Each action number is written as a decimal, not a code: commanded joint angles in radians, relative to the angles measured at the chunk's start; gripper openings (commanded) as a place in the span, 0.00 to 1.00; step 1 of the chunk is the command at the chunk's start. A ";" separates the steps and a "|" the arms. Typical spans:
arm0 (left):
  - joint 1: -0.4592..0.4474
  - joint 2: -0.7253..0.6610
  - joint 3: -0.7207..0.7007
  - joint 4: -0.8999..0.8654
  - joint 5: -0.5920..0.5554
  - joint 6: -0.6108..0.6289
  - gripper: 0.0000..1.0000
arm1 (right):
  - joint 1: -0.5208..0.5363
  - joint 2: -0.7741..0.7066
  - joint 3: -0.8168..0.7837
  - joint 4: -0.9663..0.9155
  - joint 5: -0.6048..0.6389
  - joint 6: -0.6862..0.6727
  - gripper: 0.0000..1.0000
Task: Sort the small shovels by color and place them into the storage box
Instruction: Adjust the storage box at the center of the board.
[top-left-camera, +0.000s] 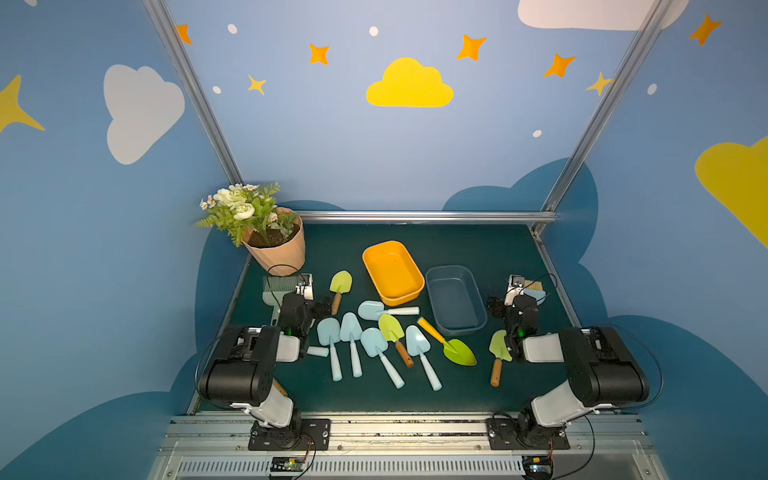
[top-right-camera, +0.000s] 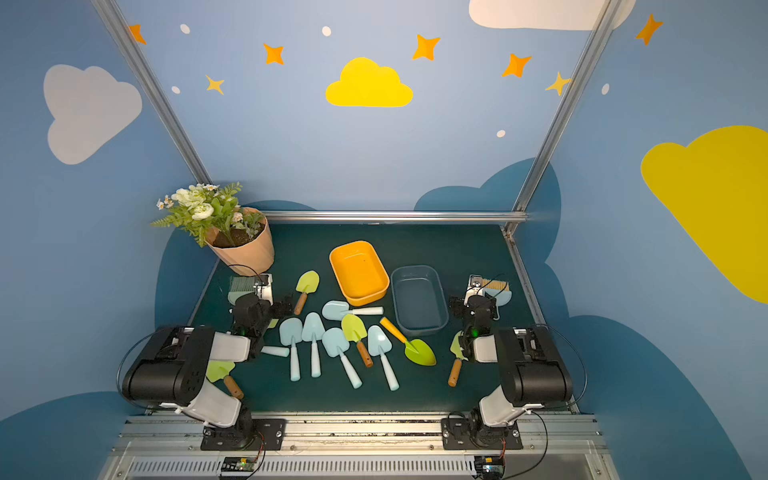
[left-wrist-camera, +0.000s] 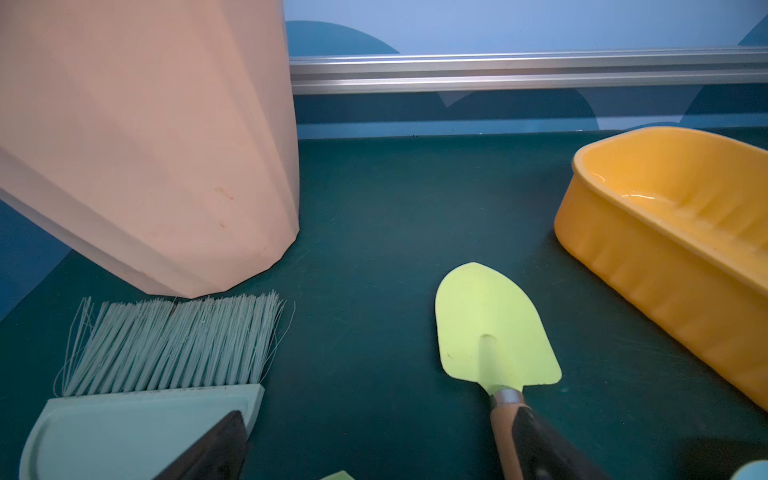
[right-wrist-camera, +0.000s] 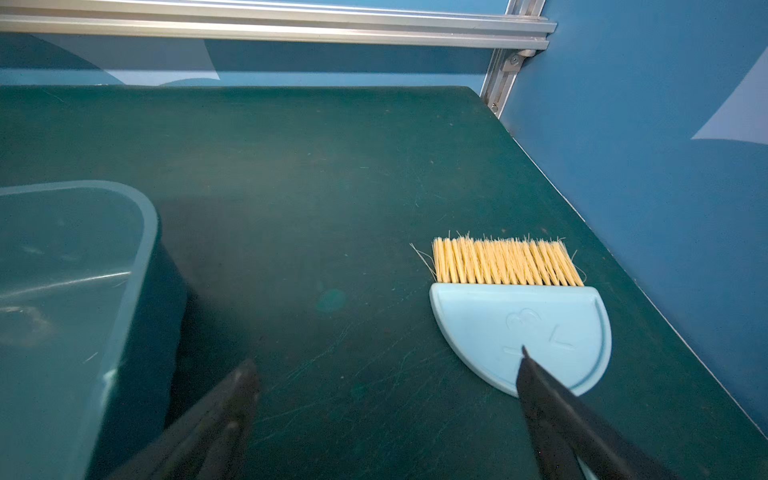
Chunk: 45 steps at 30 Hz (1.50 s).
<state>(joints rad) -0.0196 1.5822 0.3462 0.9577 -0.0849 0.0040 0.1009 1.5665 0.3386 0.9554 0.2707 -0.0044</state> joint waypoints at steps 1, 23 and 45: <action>0.006 -0.006 0.015 -0.004 0.013 0.010 1.00 | 0.003 -0.005 0.019 0.020 -0.010 0.006 0.98; 0.040 -0.004 0.033 -0.042 0.078 -0.015 1.00 | -0.002 -0.003 0.022 0.013 -0.022 0.008 0.98; -0.212 -0.443 0.556 -1.056 -0.148 -0.150 0.52 | 0.054 -0.207 0.946 -1.571 -0.160 0.220 0.98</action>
<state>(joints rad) -0.1574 1.1458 0.8360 0.2150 -0.1799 -0.0738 0.1406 1.3148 1.1820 -0.1032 0.2256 0.1226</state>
